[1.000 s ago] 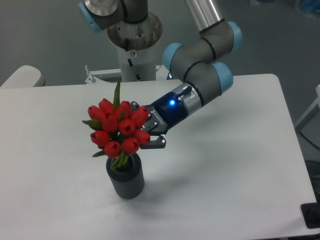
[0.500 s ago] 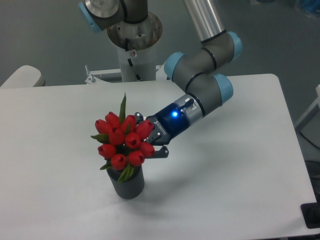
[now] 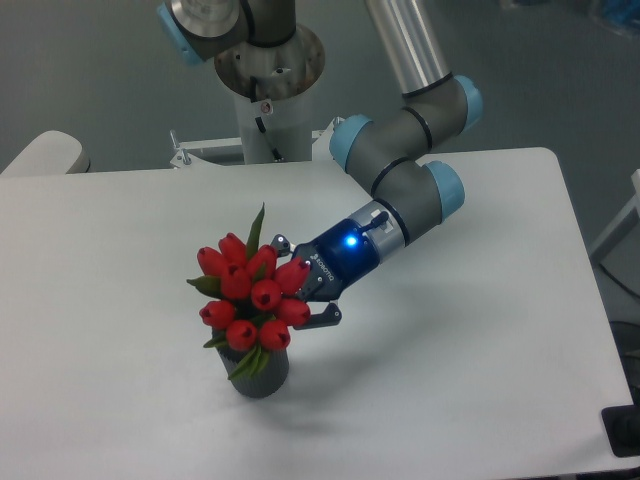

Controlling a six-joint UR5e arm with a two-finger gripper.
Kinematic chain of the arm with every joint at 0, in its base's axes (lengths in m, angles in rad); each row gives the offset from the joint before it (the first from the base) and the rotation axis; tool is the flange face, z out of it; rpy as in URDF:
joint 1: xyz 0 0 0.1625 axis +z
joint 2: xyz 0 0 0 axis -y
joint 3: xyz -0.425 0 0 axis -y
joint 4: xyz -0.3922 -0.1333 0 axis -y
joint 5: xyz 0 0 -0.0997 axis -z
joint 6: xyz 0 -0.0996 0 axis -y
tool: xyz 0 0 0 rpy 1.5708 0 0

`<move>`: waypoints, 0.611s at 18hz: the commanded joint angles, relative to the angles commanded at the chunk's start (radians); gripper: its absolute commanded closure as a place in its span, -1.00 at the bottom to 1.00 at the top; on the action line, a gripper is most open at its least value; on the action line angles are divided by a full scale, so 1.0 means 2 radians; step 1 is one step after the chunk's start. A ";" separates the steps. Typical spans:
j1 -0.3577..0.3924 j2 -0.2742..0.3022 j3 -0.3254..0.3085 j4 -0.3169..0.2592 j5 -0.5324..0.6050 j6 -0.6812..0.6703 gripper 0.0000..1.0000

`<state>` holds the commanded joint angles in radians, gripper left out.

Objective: Insert the flowers into the vase
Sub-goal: 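Open the gripper to release the tulips in the vase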

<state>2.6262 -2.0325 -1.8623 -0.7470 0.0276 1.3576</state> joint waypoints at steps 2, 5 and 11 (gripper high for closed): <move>0.003 -0.002 0.000 0.000 0.006 0.000 -1.00; 0.009 -0.003 0.000 0.002 0.022 0.001 -1.00; 0.012 -0.004 -0.005 0.001 0.024 0.024 -1.00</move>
<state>2.6492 -2.0402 -1.8730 -0.7455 0.0752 1.4051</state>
